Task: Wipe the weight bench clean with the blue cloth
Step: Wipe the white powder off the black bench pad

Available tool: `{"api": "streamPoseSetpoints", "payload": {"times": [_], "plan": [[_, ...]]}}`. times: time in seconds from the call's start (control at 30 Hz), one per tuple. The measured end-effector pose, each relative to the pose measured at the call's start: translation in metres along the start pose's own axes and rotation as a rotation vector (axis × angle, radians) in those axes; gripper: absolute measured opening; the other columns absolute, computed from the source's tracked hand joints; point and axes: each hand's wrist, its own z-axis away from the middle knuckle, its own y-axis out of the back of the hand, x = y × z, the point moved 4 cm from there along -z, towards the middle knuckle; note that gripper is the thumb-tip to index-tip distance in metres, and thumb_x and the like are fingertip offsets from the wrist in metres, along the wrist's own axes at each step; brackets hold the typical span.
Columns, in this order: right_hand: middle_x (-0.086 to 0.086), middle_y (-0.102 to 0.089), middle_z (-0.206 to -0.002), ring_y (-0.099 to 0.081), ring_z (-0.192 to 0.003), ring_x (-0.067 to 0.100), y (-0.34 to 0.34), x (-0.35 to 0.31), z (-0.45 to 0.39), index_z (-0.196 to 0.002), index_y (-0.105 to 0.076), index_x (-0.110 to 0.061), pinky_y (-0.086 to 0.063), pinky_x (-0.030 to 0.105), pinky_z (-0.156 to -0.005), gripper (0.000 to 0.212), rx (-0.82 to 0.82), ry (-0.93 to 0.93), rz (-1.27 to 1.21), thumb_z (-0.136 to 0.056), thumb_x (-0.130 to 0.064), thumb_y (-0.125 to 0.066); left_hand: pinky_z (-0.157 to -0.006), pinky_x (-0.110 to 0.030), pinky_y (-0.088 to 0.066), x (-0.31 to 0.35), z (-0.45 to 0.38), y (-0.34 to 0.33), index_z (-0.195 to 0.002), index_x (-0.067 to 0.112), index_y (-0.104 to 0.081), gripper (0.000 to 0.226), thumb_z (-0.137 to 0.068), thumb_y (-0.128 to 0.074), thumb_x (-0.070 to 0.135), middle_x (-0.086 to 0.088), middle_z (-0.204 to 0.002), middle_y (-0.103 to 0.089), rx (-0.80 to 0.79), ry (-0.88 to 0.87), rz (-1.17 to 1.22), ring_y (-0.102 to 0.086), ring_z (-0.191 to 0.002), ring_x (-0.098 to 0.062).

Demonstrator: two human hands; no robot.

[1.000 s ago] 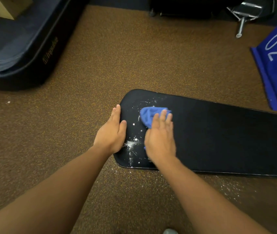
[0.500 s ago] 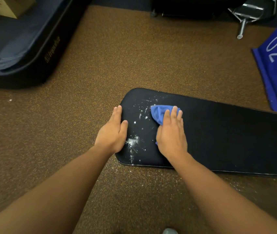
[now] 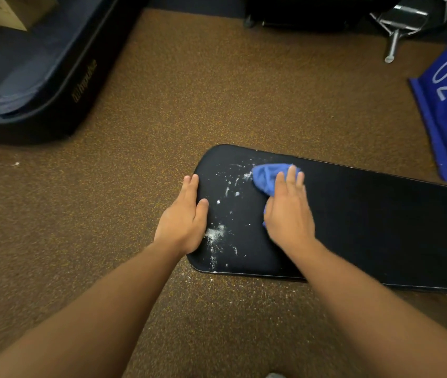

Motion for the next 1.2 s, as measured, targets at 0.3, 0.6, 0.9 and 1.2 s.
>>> {"api": "streamPoseSetpoints", "payload": {"times": [0.3,0.6,0.9,1.2], "plan": [[0.022,0.004,-0.157,0.007,-0.145,0.035,-0.015,-0.048,-0.031,-0.148,-0.009,0.0,-0.002,0.04,-0.118,0.071,-0.007,0.029,-0.074,-0.091,-0.008,-0.05,-0.109,-0.037,-0.028,-0.002,-0.001,-0.001,-0.152,0.03,-0.01,0.058,-0.097,-0.027,0.042,0.009,-0.16,-0.005,0.008,0.006,-0.002,-0.03,-0.14,-0.023],[0.021,-0.002,-0.157,0.002,-0.146,0.034,-0.008,-0.001,0.02,-0.147,-0.018,0.002,-0.009,0.042,-0.119,0.066,-0.119,0.197,-0.058,-0.089,-0.006,-0.048,-0.11,-0.043,-0.031,0.002,-0.002,0.0,-0.152,0.028,-0.008,0.061,-0.095,-0.024,0.044,0.006,-0.16,-0.007,0.023,-0.009,-0.032,-0.029,-0.141,-0.022],[0.023,0.006,-0.157,0.007,-0.145,0.036,-0.013,-0.048,-0.058,-0.149,-0.007,0.001,-0.003,0.042,-0.119,0.074,-0.033,-0.025,-0.065,-0.091,-0.012,-0.051,-0.109,-0.041,-0.029,0.012,-0.03,0.004,-0.152,0.021,-0.007,0.058,-0.1,-0.025,0.036,0.0,-0.161,-0.007,0.012,-0.057,-0.239,-0.017,-0.145,-0.018],[0.017,0.011,-0.158,0.013,-0.145,0.03,-0.01,-0.017,0.01,-0.15,-0.004,-0.003,0.001,0.038,-0.119,0.077,-0.154,0.208,-0.004,-0.091,-0.013,-0.053,-0.107,-0.042,-0.033,0.016,-0.033,0.004,-0.152,0.02,-0.006,0.059,-0.099,-0.027,0.035,0.002,-0.161,-0.007,-0.003,-0.039,-0.197,-0.024,-0.143,-0.019]]}}
